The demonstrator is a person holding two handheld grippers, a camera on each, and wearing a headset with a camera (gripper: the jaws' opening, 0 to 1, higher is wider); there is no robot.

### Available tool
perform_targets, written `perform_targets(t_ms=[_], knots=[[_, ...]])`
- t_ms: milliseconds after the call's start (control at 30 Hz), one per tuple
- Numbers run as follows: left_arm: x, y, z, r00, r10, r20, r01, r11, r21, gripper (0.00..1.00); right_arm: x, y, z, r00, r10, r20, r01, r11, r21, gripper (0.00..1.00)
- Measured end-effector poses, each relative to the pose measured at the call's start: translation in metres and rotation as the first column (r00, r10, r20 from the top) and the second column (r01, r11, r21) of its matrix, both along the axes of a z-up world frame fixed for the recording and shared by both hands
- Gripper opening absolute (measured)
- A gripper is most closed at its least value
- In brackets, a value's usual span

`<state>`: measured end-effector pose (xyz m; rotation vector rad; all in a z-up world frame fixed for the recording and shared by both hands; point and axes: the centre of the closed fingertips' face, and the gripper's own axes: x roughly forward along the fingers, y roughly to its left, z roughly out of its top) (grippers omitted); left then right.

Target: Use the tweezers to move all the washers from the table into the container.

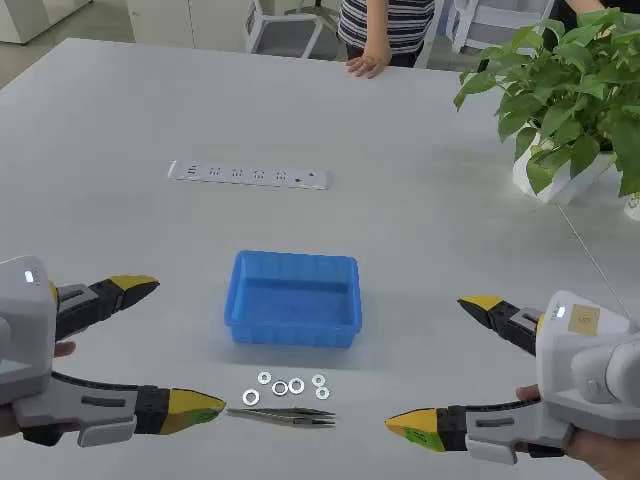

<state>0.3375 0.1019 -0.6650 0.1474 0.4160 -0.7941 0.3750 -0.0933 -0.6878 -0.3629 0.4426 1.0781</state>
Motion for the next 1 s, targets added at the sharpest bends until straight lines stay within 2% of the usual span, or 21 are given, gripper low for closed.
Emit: perform_targets(t_ms=[1000], knots=[[0.0001, -0.0002, 0.0013, 1.000, -0.001, 0.004, 0.001, 1.000, -0.006, 1.00, 0.0009, 0.0011, 0.0010, 1.000, 0.001, 0.000, -0.001, 1.000, 0.005, 1.00]])
